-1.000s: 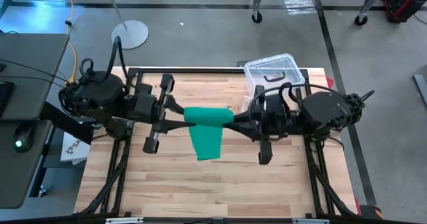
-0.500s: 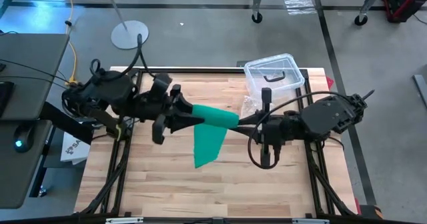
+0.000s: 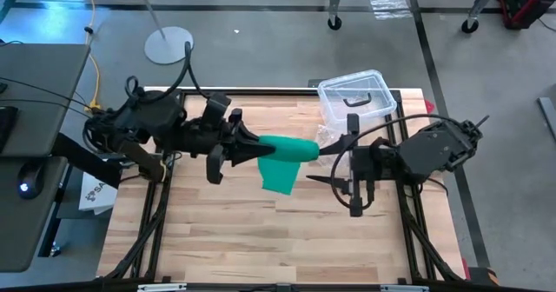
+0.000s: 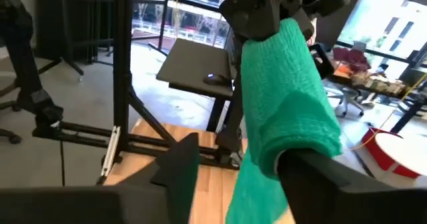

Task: Roll bandage
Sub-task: Roll the green bandage

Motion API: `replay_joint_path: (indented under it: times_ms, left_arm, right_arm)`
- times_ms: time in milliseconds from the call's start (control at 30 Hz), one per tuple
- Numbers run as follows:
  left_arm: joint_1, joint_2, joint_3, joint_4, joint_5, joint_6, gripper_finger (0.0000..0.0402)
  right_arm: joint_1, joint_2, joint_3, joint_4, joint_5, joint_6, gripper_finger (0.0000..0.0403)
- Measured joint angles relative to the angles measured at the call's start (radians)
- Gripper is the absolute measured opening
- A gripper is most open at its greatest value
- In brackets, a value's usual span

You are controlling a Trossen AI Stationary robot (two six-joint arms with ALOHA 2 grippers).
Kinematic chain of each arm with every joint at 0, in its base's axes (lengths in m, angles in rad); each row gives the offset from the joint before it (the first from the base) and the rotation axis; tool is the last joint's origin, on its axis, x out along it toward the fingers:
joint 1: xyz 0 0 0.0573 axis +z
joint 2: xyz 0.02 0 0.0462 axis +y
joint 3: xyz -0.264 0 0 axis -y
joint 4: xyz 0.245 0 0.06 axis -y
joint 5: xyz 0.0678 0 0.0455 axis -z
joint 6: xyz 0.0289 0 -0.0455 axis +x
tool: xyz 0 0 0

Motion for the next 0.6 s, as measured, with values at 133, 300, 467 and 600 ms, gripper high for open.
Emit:
replay_joint_path:
  times_ms: [133,300,467,600]
  left_arm:
    - [0.002,0.002,0.000,0.023,0.007,-0.026,0.0012]
    - [-0.001,-0.007,0.004,0.082,0.011,-0.025,0.0015]
    - [0.000,-0.005,0.004,0.108,0.015,0.016,0.0016]
    - [0.000,-0.005,0.004,0.141,0.028,0.001,0.0016]
  right_arm:
    - [0.032,-0.033,-0.002,-0.017,0.000,0.008,0.0220]
    - [0.061,-0.076,-0.002,-0.055,-0.042,0.107,0.0224]
    - [0.071,-0.083,-0.002,-0.095,0.005,0.154,0.0224]
    - [0.072,-0.070,-0.002,-0.160,0.145,0.154,0.0224]
